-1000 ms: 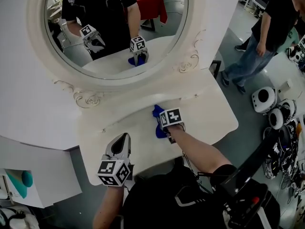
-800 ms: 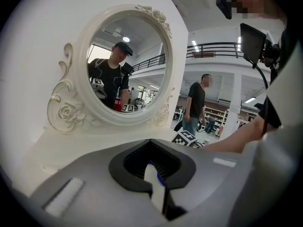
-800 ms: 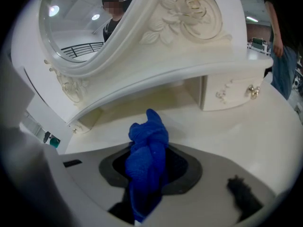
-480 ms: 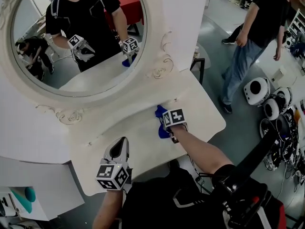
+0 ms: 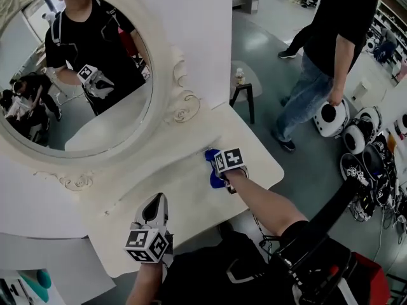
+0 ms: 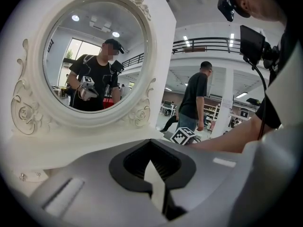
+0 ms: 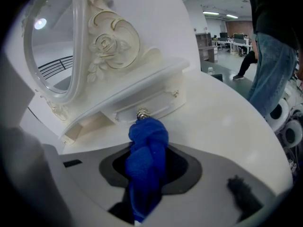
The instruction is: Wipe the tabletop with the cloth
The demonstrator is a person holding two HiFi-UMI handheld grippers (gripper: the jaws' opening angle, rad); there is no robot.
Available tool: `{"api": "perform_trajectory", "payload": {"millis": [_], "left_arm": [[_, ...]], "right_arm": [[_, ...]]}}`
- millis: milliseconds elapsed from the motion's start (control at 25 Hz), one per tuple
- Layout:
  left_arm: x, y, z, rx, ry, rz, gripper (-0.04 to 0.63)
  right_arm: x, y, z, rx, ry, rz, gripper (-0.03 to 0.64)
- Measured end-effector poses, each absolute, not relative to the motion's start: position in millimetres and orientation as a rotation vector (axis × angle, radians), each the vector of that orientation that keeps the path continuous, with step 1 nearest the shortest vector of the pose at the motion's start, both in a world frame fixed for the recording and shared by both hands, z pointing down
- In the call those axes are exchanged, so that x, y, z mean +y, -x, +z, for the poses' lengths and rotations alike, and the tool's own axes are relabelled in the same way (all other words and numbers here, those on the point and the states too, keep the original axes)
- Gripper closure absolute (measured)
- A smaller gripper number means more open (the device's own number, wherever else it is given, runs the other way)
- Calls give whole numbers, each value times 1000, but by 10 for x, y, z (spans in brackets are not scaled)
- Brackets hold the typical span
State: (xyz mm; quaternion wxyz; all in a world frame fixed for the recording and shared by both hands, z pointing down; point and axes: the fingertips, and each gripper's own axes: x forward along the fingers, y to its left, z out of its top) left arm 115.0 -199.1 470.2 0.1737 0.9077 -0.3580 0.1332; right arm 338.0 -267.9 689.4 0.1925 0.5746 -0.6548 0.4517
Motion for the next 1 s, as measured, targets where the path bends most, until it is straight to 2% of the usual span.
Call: {"api": "perform_trajectory", "payload": {"millis": [640, 1000], "left_arm": [[-1995, -1831, 4756, -967, -2583, 388, 588], [-2031, -1900, 4738, -938, -2594, 386, 588]], "right_arm": [[-2702, -4618, 6910, -1747, -1770, 1285, 485], [-2546, -5288, 6895, -1612, -1900, 1278, 485]]}}
